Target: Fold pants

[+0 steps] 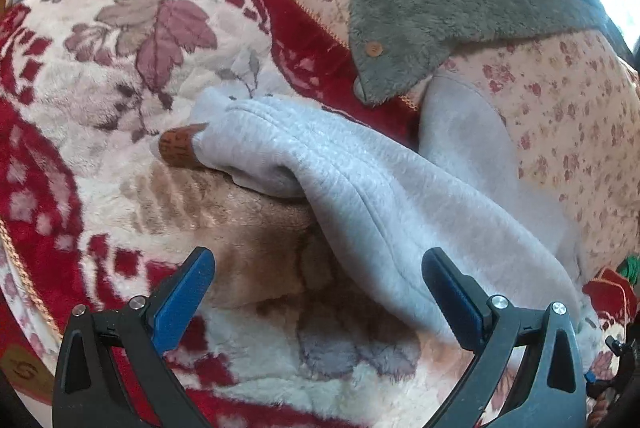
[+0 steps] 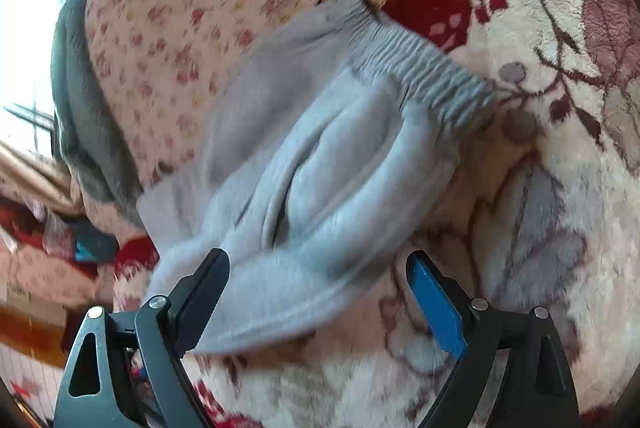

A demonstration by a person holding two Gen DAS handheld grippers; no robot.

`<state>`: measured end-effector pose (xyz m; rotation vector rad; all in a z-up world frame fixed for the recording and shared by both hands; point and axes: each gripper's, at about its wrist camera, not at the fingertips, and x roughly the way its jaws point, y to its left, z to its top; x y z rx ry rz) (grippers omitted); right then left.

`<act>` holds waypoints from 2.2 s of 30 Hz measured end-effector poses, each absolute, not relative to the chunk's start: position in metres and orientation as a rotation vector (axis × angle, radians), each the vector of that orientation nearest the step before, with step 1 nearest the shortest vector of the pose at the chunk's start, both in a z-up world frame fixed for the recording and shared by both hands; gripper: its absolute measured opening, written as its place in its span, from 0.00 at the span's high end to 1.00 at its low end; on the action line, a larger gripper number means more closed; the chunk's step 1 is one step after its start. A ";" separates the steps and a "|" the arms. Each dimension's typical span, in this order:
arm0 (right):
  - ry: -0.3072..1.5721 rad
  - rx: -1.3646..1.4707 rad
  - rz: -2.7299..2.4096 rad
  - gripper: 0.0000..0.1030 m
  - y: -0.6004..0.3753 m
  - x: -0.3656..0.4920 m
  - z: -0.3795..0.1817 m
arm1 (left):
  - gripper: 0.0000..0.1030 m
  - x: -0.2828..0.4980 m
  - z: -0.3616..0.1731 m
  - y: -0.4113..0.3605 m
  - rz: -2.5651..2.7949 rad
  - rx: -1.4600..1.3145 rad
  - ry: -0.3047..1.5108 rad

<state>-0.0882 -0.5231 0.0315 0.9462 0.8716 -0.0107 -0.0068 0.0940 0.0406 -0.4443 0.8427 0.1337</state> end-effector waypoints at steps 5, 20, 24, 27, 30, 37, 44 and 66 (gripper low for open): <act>0.861 1.036 -0.018 0.56 -0.530 -0.076 0.010 | 0.00 0.015 0.036 0.085 0.153 -0.431 0.836; 0.699 1.028 0.057 0.83 -0.548 -0.116 0.043 | 0.90 0.004 0.050 0.052 -0.025 -0.413 0.878; 0.698 1.014 0.056 0.84 -0.551 -0.138 0.048 | 0.90 -0.026 0.052 0.054 -0.063 -0.420 0.881; 0.686 0.976 0.052 0.85 -0.552 -0.161 0.060 | 0.90 -0.038 0.046 0.052 -0.078 -0.412 0.894; 0.681 0.958 0.043 0.85 -0.554 -0.181 0.065 | 0.90 -0.051 0.041 0.050 -0.091 -0.421 0.900; 0.714 0.970 -0.003 0.87 -0.562 -0.232 0.052 | 0.90 -0.077 0.034 0.050 -0.129 -0.434 0.902; 0.826 0.952 -0.098 0.75 -0.566 -0.220 0.036 | 0.80 -0.085 0.031 0.053 -0.097 -0.434 0.895; 0.887 0.614 0.043 0.27 -0.464 -0.153 0.082 | 0.85 -0.039 0.044 0.140 0.051 -0.458 0.782</act>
